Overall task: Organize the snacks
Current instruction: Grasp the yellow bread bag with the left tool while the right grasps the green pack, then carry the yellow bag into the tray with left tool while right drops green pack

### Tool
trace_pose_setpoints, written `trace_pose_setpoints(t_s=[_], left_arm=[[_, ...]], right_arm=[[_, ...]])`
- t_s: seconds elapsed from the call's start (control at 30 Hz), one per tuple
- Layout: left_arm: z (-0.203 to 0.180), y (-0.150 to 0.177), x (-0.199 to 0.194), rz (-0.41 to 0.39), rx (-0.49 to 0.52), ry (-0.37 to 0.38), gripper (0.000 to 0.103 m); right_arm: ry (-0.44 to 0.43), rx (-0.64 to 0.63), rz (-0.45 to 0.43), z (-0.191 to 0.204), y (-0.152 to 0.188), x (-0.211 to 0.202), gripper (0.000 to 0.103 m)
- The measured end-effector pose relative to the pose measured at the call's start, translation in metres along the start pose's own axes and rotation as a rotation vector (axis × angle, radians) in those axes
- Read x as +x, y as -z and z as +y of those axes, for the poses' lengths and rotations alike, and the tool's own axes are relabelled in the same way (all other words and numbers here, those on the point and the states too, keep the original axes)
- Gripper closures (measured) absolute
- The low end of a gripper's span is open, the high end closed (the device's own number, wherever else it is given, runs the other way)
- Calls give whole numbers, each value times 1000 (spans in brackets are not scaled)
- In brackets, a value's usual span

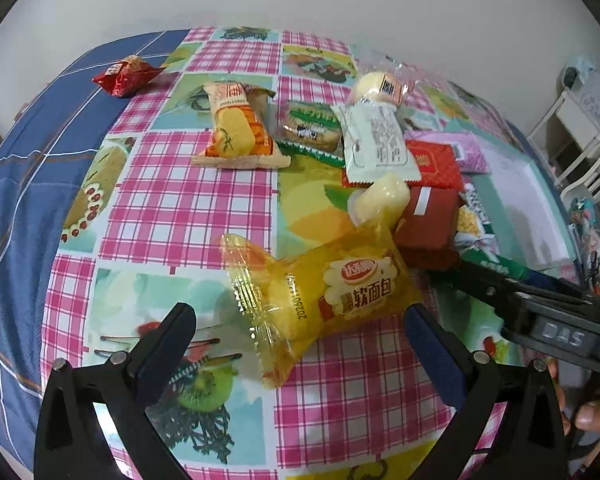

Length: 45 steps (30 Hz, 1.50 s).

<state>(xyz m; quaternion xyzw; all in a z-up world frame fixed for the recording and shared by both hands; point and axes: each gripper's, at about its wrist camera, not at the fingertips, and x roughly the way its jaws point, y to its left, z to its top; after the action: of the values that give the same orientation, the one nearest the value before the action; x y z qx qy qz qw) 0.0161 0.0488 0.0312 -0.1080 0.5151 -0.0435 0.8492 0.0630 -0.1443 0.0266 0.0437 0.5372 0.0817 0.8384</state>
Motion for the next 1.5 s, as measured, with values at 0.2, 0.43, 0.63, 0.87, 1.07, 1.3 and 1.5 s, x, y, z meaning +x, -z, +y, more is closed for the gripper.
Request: trace_pose_setpoints(t_s=[0.2, 0.43, 0.63, 0.87, 1.07, 1.3, 1.5], left_arm=[[2, -3, -5, -14, -25, 21, 0], [-3, -13, 8, 12, -34, 27, 0], [-2, -19, 23, 42, -62, 27, 0], [1, -20, 26, 38, -83, 34, 8], [2, -19, 22, 22, -79, 45, 18], [2, -14, 16, 20, -84, 74, 32], [2, -12, 10, 22, -93, 79, 43]], right_arm=[[-15, 28, 46, -6, 3, 8, 26], [1, 24, 44, -10, 3, 5, 28], [13, 10, 50, -11, 4, 2, 29], [21, 13, 57, -9, 2, 3, 29], [22, 11, 59, -9, 2, 2, 29], [14, 13, 43, -9, 2, -4, 30], [-5, 28, 25, -11, -1, -13, 30]])
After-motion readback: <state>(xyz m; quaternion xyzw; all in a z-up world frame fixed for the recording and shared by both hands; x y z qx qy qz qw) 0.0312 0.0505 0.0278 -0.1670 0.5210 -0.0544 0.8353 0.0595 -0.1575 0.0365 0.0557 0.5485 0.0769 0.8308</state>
